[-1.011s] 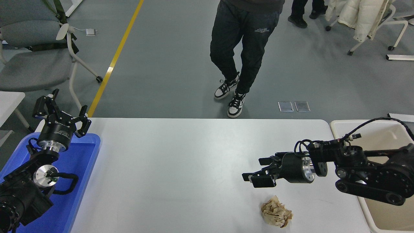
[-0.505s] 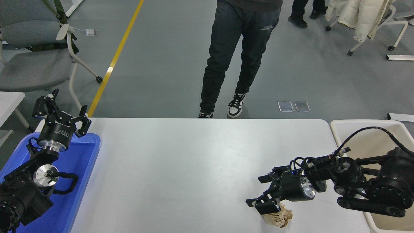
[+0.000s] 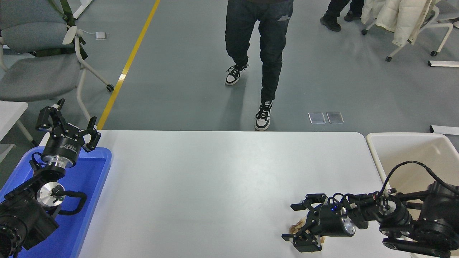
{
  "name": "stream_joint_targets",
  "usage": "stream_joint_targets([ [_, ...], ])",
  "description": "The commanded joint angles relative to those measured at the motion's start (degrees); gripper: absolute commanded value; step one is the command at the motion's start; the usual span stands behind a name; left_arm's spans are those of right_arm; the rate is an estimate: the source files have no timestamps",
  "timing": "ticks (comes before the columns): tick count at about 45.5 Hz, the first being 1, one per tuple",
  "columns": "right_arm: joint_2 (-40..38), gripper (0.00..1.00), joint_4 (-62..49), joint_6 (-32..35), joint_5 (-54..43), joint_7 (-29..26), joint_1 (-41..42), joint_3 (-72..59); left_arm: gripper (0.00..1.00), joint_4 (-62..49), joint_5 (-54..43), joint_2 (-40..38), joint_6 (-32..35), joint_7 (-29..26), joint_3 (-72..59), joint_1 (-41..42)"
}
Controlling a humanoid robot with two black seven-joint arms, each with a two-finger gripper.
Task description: Clean the table surface
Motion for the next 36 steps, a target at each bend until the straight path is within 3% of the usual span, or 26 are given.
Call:
stream_joint_targets([
  [1,-1.3,0.99,-0.7,-3.0,-1.8,1.3,-2.2,-1.2,1.00,0.0,-0.1,0.0,0.0,0.0,0.0,0.0],
  [36,0.1,0.98,-7.1,-5.5,-0.6,1.1,-8.9,2.5,1.00,0.1,0.0,0.0,0.0,0.0,0.0,0.0],
])
